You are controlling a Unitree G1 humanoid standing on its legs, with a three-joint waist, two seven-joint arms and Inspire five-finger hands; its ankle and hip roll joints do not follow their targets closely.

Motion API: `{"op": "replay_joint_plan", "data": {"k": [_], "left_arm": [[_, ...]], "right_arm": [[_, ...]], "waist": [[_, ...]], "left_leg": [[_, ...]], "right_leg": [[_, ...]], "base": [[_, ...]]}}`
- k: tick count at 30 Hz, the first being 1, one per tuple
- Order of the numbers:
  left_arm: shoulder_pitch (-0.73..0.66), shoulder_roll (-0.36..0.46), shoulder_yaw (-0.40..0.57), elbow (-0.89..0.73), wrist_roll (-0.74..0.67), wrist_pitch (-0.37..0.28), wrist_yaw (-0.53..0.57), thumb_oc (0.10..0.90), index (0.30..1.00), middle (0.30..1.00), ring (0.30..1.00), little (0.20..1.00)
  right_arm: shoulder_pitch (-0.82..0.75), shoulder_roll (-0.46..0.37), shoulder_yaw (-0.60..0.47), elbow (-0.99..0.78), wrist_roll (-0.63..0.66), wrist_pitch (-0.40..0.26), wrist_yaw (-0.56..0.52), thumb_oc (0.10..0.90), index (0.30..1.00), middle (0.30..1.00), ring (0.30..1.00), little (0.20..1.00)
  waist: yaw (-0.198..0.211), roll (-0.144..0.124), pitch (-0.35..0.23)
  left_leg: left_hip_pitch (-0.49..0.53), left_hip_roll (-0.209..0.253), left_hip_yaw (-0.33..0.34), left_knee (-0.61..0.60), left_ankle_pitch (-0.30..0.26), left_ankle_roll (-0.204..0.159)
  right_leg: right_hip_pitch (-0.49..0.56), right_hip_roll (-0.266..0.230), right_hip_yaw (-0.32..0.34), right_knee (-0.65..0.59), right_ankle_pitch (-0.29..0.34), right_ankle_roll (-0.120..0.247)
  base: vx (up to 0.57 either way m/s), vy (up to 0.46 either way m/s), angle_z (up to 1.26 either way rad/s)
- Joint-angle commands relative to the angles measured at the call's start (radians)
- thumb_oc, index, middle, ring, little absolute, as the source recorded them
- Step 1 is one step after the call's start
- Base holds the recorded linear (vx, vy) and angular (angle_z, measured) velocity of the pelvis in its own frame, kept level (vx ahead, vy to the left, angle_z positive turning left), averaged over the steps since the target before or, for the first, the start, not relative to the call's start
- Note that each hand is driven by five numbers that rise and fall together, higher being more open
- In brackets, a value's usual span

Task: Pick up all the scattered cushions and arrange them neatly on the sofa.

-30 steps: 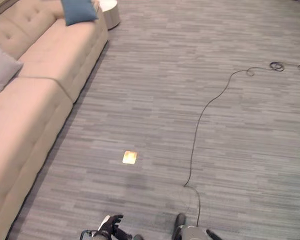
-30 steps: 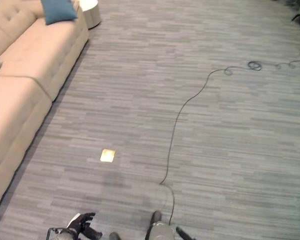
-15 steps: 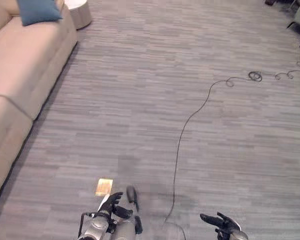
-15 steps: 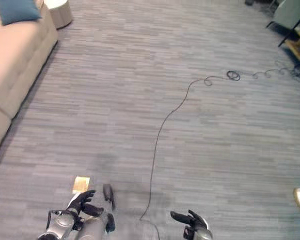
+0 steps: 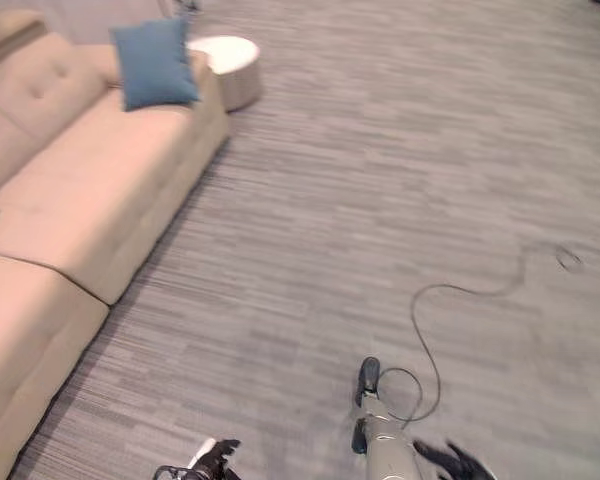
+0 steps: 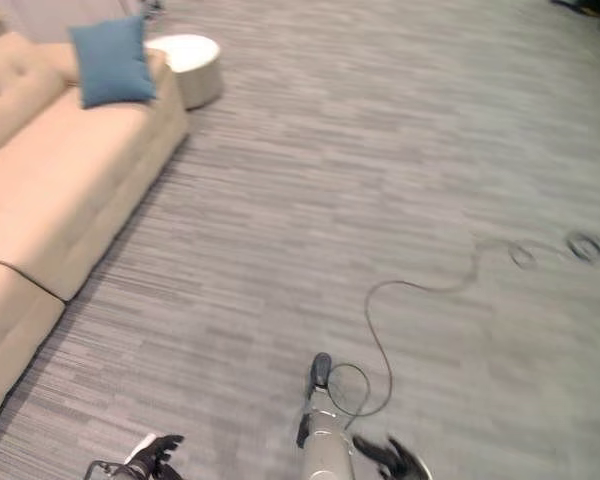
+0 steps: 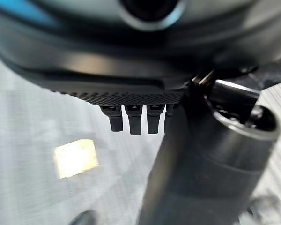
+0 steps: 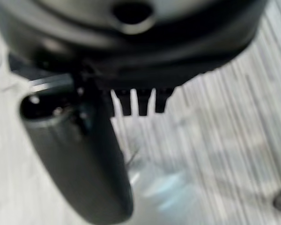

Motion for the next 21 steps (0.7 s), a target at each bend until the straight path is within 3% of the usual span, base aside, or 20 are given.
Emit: {"op": "replay_joint_plan", "data": {"k": [1, 2, 3, 4, 5, 6, 7, 8, 9, 10, 11, 13, 14, 15, 16, 17, 18, 19, 20, 21], "left_arm": [[-0.124, -0.019, 0.004, 0.008, 0.090, -0.060, -0.003, 0.800, 0.900, 0.900, 0.900, 0.900], [-0.124, -0.019, 0.004, 0.008, 0.090, -0.060, -0.003, 0.800, 0.900, 0.900, 0.900, 0.900], [-0.117, -0.030, 0.000, -0.005, 0.092, -0.054, 0.014, 0.800, 0.900, 0.900, 0.900, 0.900], [-0.118, -0.022, -0.005, -0.027, 0.088, -0.051, 0.037, 0.800, 0.900, 0.900, 0.900, 0.900], [-0.121, -0.010, -0.011, -0.048, 0.082, -0.047, 0.047, 0.800, 0.900, 0.900, 0.900, 0.900], [-0.120, -0.004, 0.026, -0.062, 0.009, -0.041, 0.050, 0.800, 0.900, 0.900, 0.900, 0.900], [-0.110, -0.006, 0.038, -0.071, -0.018, -0.043, 0.044, 0.800, 0.900, 0.900, 0.900, 0.900], [-0.099, -0.009, 0.071, -0.068, -0.058, -0.041, 0.043, 0.800, 0.900, 0.900, 0.900, 0.900], [-0.095, -0.002, 0.117, -0.065, -0.114, -0.042, 0.052, 0.800, 0.900, 0.900, 0.900, 0.900], [-0.082, -0.010, 0.146, -0.059, -0.144, -0.033, 0.055, 0.800, 0.900, 0.900, 0.900, 0.900], [-0.082, -0.010, 0.170, -0.052, -0.157, -0.031, 0.054, 0.800, 0.900, 0.900, 0.900, 0.900], [-0.087, 0.005, 0.157, -0.029, -0.135, -0.021, 0.066, 0.800, 0.900, 0.900, 0.900, 0.900], [-0.084, -0.008, 0.152, -0.013, -0.134, -0.026, 0.063, 0.800, 0.900, 0.900, 0.900, 0.900], [-0.078, -0.013, 0.161, -0.003, -0.131, -0.023, 0.064, 0.800, 0.900, 0.900, 0.900, 0.900], [-0.065, -0.011, 0.171, 0.028, -0.121, -0.014, 0.058, 0.800, 0.900, 0.900, 0.900, 0.900], [-0.065, -0.011, 0.170, 0.029, -0.121, -0.015, 0.059, 0.800, 0.900, 0.900, 0.900, 0.900], [-0.062, -0.009, 0.178, 0.047, -0.119, -0.008, 0.063, 0.800, 0.900, 0.900, 0.900, 0.900], [-0.066, -0.010, 0.182, 0.058, -0.111, -0.005, 0.064, 0.800, 0.900, 0.900, 0.900, 0.900], [-0.077, -0.001, 0.171, 0.072, -0.091, 0.001, 0.067, 0.800, 0.900, 0.900, 0.900, 0.900], [-0.080, 0.004, 0.165, 0.072, -0.076, 0.000, 0.062, 0.800, 0.900, 0.900, 0.900, 0.900]], "right_arm": [[0.003, -0.006, 0.027, 0.024, -0.061, 0.007, -0.028, 0.800, 0.900, 0.900, 0.900, 0.900], [0.004, -0.006, 0.026, 0.023, -0.061, 0.007, -0.028, 0.800, 0.900, 0.900, 0.900, 0.900], [-0.010, -0.014, 0.049, 0.018, -0.072, 0.006, -0.046, 0.800, 0.900, 0.900, 0.900, 0.900], [-0.032, -0.023, 0.067, 0.016, -0.085, 0.014, -0.061, 0.800, 0.900, 0.900, 0.900, 0.900], [-0.056, -0.030, 0.073, 0.012, -0.074, 0.014, -0.060, 0.800, 0.900, 0.900, 0.900, 0.900], [-0.080, -0.042, 0.086, -0.003, -0.046, -0.001, -0.070, 0.800, 0.900, 0.900, 0.900, 0.900], [-0.082, -0.040, 0.092, -0.018, -0.051, -0.003, -0.066, 0.800, 0.900, 0.900, 0.900, 0.900], [-0.090, -0.041, 0.121, -0.033, -0.067, -0.017, -0.066, 0.800, 0.900, 0.900, 0.900, 0.900], [-0.116, -0.042, 0.150, -0.058, -0.083, -0.027, -0.060, 0.800, 0.900, 0.900, 0.900, 0.900], [-0.126, -0.036, 0.167, -0.077, -0.114, -0.040, -0.066, 0.800, 0.900, 0.900, 0.900, 0.900], [-0.141, -0.035, 0.174, -0.091, -0.135, -0.044, -0.065, 0.800, 0.900, 0.900, 0.900, 0.900], [-0.167, -0.030, 0.202, -0.101, -0.172, -0.047, -0.072, 0.800, 0.900, 0.900, 0.900, 0.900], [-0.171, -0.016, 0.217, -0.105, -0.211, -0.047, -0.081, 0.800, 0.900, 0.900, 0.900, 0.900], [-0.164, -0.006, 0.219, -0.112, -0.228, -0.044, -0.085, 0.800, 0.900, 0.900, 0.900, 0.900], [-0.152, 0.005, 0.220, -0.122, -0.237, -0.041, -0.067, 0.800, 0.900, 0.900, 0.900, 0.900], [-0.151, 0.006, 0.220, -0.122, -0.237, -0.041, -0.067, 0.800, 0.900, 0.900, 0.900, 0.900], [-0.151, 0.019, 0.219, -0.131, -0.246, -0.040, -0.068, 0.800, 0.900, 0.900, 0.900, 0.900], [-0.141, 0.025, 0.215, -0.136, -0.255, -0.039, -0.069, 0.800, 0.900, 0.900, 0.900, 0.900], [-0.136, 0.026, 0.210, -0.144, -0.249, -0.039, -0.053, 0.800, 0.900, 0.900, 0.900, 0.900], [-0.130, 0.022, 0.198, -0.147, -0.237, -0.033, -0.050, 0.800, 0.900, 0.900, 0.900, 0.900]], "waist": [[-0.064, 0.014, 0.057], [-0.065, 0.016, 0.056], [-0.038, 0.003, 0.063], [-0.002, -0.031, 0.086], [0.038, -0.049, 0.109], [0.098, -0.080, 0.128], [0.131, -0.085, 0.129], [0.171, -0.085, 0.126], [0.218, -0.077, 0.114], [0.255, -0.080, 0.096], [0.272, -0.082, 0.090], [0.297, -0.103, 0.099], [0.307, -0.103, 0.087], [0.329, -0.105, 0.084], [0.354, -0.110, 0.078], [0.356, -0.113, 0.077], [0.367, -0.126, 0.074], [0.364, -0.145, 0.070], [0.344, -0.142, 0.077], [0.323, -0.132, 0.071]], "left_leg": [[0.001, -0.196, 0.017, 0.406, 0.409, -0.116], [-0.006, -0.193, 0.017, 0.417, 0.403, -0.116], [-0.094, -0.169, 0.064, 0.651, 0.484, -0.128], [-0.208, -0.146, 0.109, 0.825, 0.472, -0.106], [-0.305, -0.102, 0.157, 0.931, 0.417, -0.063], [-0.422, -0.022, 0.229, 0.909, 0.328, -0.030], [-0.474, 0.002, 0.264, 0.851, 0.293, -0.019], [-0.513, -0.001, 0.306, 0.694, 0.282, -0.011], [-0.572, -0.018, 0.310, 0.436, 0.291, 0.005], [-0.564, -0.048, 0.309, 0.057, 0.326, 0.006], [-0.600, -0.008, 0.349, -0.109, 0.351, -0.001], [-0.736, 0.043, 0.335, -0.115, 0.307, 0.010], [-0.710, 0.025, 0.295, -0.115, 0.335, 0.008], [-0.685, -0.005, 0.274, -0.114, 0.383, 0.012], [-0.664, -0.036, 0.272, -0.098, 0.427, 0.030], [-0.663, -0.038, 0.276, -0.099, 0.426, 0.031], [-0.667, -0.058, 0.278, -0.032, 0.446, 0.051], [-0.668, -0.091, 0.284, 0.026, 0.421, 0.079], [-0.648, -0.108, 0.292, 0.068, 0.379, 0.109], [-0.621, -0.122, 0.287, 0.075, 0.340, 0.124]], "right_leg": [[0.229, 0.083, 0.041, -0.204, 0.266, 0.009], [0.227, 0.084, 0.040, -0.203, 0.265, 0.008], [0.269, 0.078, 0.042, -0.159, 0.223, -0.033], [0.328, 0.071, 0.043, -0.138, 0.177, -0.056], [0.375, 0.085, 0.047, -0.122, 0.127, -0.078], [0.474, 0.110, 0.043, -0.139, 0.065, -0.092], [0.525, 0.118, 0.045, -0.151, 0.045, -0.096], [0.573, 0.132, 0.039, -0.170, 0.016, -0.081], [0.631, 0.154, 0.038, -0.172, -0.027, -0.061], [0.707, 0.163, 0.027, -0.183, -0.064, -0.037], [0.753, 0.168, 0.011, -0.185, -0.092, -0.024], [0.824, 0.170, 0.009, -0.167, -0.136, -0.020], [0.839, 0.162, 0.029, -0.140, -0.140, -0.006], [0.856, 0.149, 0.042, -0.118, -0.135, 0.008], [0.845, 0.116, 0.046, -0.025, -0.085, 0.039], [0.843, 0.111, 0.048, -0.021, -0.088, 0.041], [0.823, 0.060, 0.037, 0.138, 0.033, 0.082], [0.787, -0.018, 0.015, 0.274, 0.175, 0.118], [0.735, -0.065, 0.022, 0.448, 0.326, 0.124], [0.685, -0.086, 0.040, 0.532, 0.317, 0.120]], "base": [[0.98, -0.275, 1.09], [1.02, -0.343, 1.16], [0.68, -0.358, 0.65], [0.88, -0.511, -0.10], [1.08, -0.581, -0.69], [1.01, -0.419, -0.72], [1.14, -0.273, -0.63], [1.01, 0.030, -0.57], [1.37, 0.152, -0.69], [1.34, 0.210, -0.44], [1.13, 0.160, -0.71], [0.90, 0.175, -0.42], [1.00, 0.257, -0.05], [0.95, 0.267, -0.11], [0.58, 0.176, -0.45], [0.63, 0.210, -0.69], [0.62, 0.247, -0.62], [0.97, 0.405, -0.38], [0.88, 0.406, 0.24], [0.95, 0.426, 0.86]]}}
